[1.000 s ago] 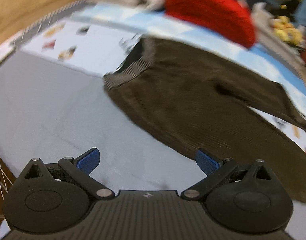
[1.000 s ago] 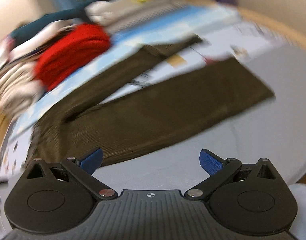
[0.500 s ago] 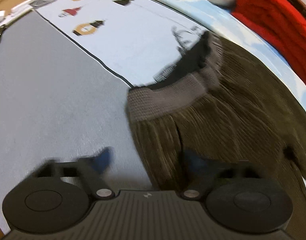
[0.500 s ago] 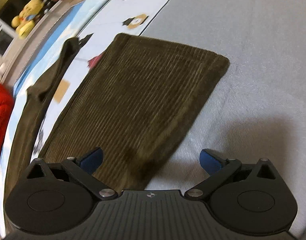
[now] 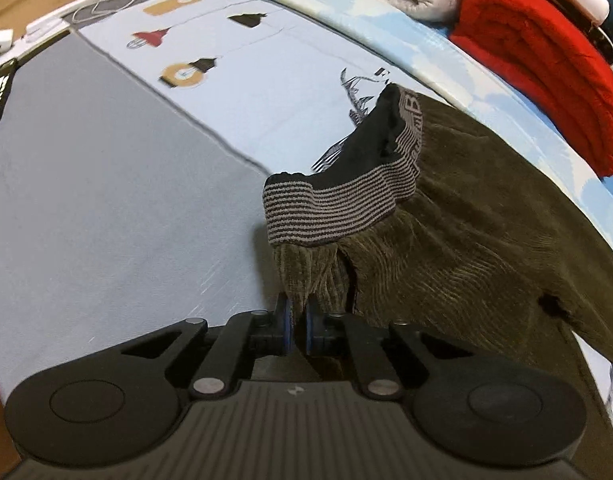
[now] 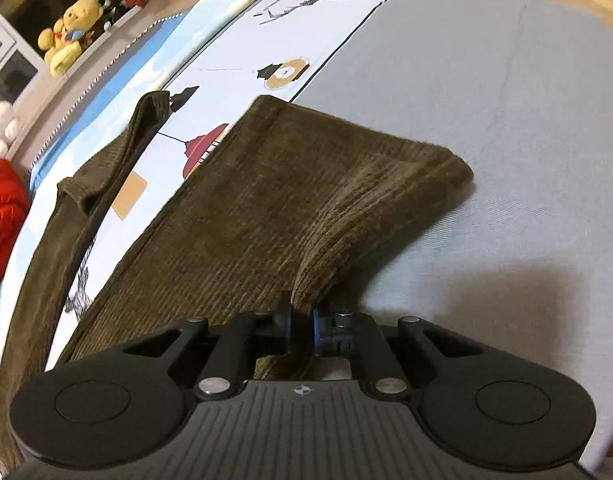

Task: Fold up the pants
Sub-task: 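Grasp the waistband with the left tool while the right tool grasps the leg hem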

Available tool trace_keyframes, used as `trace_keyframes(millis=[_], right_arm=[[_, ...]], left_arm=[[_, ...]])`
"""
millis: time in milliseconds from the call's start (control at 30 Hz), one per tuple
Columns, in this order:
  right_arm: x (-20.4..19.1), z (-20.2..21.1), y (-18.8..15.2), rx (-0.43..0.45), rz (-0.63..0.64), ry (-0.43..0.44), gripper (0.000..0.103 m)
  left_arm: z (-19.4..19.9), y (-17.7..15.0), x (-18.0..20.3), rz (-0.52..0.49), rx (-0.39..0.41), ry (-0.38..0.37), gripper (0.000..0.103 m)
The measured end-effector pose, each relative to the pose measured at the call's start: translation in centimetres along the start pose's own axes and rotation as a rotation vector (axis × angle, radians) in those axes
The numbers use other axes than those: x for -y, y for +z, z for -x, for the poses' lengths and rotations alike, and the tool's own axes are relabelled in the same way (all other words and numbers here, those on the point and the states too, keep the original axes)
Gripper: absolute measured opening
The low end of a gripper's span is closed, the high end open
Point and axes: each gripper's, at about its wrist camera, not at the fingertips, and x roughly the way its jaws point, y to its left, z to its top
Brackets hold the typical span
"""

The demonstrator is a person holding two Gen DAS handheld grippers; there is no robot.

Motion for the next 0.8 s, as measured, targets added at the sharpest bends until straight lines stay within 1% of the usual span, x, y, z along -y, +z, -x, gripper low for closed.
trace_keyframes(millis=[133,233,333,467,533,633,667,700,733,767,800], right_arm=[[2.0,2.1,0.2,-0.010,0.023,-0.005,0.009],[3.7,3.2,-0.6,-0.045,0.078,-0.021,0.009],[5.1,3.7,-1.6,-0.092,0.125,-0.044,0.009],[5.6,4.1,-2.2,-0.089,0.177,-0.074,0.009],[5.4,4.2,-2.3,-0.082,0.185,-0.069,0.009],[4.8,3.7,-2.3,-0.089,0.201,-0.089,0.009],[4.6,3.2,-2.3,-0.100,0.200,-0.098,0.010],[4.6,2.8,-2.3,-0.115,0.195,-0.113,0.013],[4.7,2.5,-2.2,-0.133,0.184,-0.140,0.017],[4.8,2.3,-2.1,-0.144,0.172,-0.190,0.028],[4.9,2.2,-1.9,-0.143,0.164,-0.266,0.043]], left_arm=[[2.0,-2.3,-3.0,0.027,-0.021,-0.011,0.007],[3.3,-4.5,-5.0,0.016,-0.019,-0.002,0.007],[3.6,-4.5,-5.3,0.007,-0.024,0.005,0.007],[3.4,-4.7,-5.9,0.002,-0.034,0.013,0.007],[3.2,-4.6,-5.7,-0.010,-0.033,0.020,0.007],[2.3,-4.4,-4.9,-0.041,-0.035,0.045,0.008],[2.0,-4.5,-4.8,-0.055,-0.037,0.054,0.012],[1.6,-4.6,-4.6,-0.065,-0.037,0.064,0.021],[1.5,-4.5,-4.5,-0.071,-0.035,0.079,0.027],[1.6,-4.5,-4.4,-0.072,-0.022,0.099,0.037],[1.8,-4.4,-4.5,-0.066,-0.007,0.105,0.050]])
